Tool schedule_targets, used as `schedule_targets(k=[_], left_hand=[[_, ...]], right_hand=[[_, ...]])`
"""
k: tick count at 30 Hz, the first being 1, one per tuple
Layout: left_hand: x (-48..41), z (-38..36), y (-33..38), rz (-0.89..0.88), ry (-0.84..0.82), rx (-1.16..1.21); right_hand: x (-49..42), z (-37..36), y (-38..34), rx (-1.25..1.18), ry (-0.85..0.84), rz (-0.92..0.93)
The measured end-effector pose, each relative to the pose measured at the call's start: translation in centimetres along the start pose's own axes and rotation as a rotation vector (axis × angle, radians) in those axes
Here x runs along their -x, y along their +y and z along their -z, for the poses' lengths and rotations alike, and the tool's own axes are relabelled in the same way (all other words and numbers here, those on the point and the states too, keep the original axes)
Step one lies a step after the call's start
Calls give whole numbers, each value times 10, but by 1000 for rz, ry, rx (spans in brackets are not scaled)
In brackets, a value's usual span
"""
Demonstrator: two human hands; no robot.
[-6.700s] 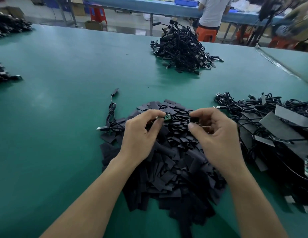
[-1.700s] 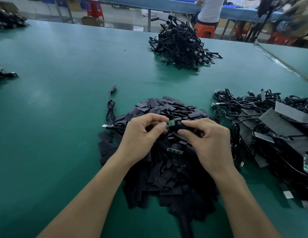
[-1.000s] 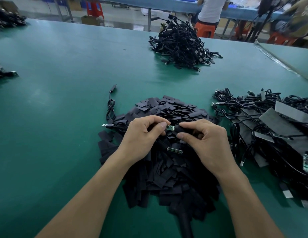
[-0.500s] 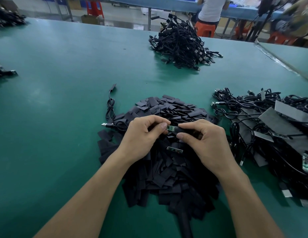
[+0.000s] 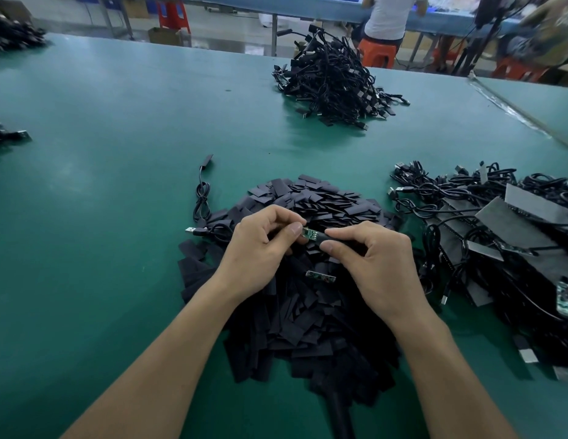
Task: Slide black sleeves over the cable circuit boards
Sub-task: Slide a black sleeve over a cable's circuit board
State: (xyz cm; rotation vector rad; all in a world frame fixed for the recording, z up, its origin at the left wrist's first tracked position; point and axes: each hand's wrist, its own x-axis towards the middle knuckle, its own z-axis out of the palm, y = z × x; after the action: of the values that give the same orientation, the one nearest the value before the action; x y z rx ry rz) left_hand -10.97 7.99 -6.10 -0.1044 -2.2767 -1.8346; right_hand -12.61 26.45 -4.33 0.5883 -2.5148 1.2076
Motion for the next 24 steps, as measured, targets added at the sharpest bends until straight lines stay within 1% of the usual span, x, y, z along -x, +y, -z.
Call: schedule_targets(k=[3, 6, 9, 12, 18, 20, 24], left_hand=[[0, 0, 1, 1, 6, 8], [-1, 0, 3, -9, 16, 3], [0, 0, 5, -9, 18, 10], [1, 0, 6, -4, 11, 13], [1, 1, 4, 0, -19, -39], [1, 0, 3, -5, -35, -25], [2, 1, 4, -14, -75, 37]], right_hand=[[0, -1, 0, 24, 20, 19], [-1, 0, 0, -33, 1, 17], [0, 0, 0, -72, 26, 14], [0, -1, 0, -44, 39, 9], [1, -3, 3, 108, -34, 54], [0, -3, 3, 72, 6, 53], [-1, -2, 4, -125, 59, -37]])
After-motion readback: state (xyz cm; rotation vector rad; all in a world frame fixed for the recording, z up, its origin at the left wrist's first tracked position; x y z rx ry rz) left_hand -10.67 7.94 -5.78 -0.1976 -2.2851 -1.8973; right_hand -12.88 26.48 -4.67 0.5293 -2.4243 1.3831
